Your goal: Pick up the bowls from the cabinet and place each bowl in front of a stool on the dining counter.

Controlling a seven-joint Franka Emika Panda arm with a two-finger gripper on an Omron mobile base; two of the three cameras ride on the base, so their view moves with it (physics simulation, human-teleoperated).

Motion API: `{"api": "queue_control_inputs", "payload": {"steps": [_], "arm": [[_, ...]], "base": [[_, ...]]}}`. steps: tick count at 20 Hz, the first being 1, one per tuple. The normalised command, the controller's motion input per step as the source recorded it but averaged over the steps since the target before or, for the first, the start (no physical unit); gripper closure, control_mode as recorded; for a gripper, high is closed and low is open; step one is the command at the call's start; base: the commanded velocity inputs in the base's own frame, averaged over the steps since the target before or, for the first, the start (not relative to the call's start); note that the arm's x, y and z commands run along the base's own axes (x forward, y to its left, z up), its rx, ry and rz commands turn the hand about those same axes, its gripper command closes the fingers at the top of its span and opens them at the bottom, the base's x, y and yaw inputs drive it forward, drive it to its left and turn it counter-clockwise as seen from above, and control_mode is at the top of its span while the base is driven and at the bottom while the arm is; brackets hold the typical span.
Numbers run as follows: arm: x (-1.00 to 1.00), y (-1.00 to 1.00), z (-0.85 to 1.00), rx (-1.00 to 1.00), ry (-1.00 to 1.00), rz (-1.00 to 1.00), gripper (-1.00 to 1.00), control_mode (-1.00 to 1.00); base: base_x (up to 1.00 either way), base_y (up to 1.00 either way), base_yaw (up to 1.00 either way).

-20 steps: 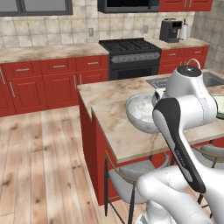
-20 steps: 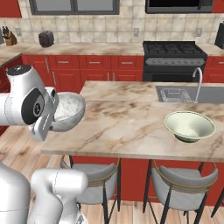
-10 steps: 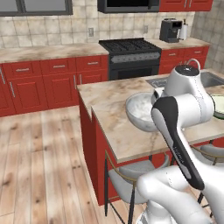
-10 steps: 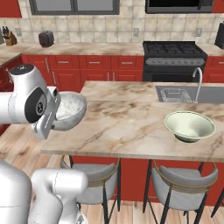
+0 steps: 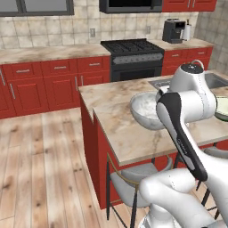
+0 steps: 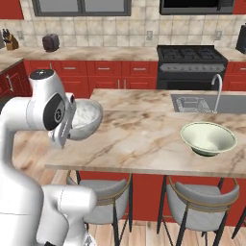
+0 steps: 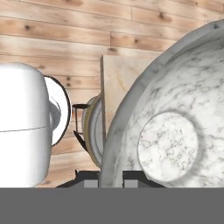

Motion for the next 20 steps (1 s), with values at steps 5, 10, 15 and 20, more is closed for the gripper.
{"api": "queue_control_inputs", "payload": {"steps": [5,10,15,20], "arm": [[0.50,-0.24,-0.44,0.00,0.00,0.12,1.00,-1.00],[0.52,-0.39,-0.52,0.00,0.00,0.16,1.00,-1.00],[0.41,-0.19,-0.43,0.00,0.00,0.13,1.00,-1.00],[0.33,-0.01,-0.30,0.00,0.00,0.10,1.00,-1.00]], "base": [[0.00,0.00,0.00],[0.00,0.00,0.00],[0.00,0.00,0.00],[0.00,0.00,0.00]]}}
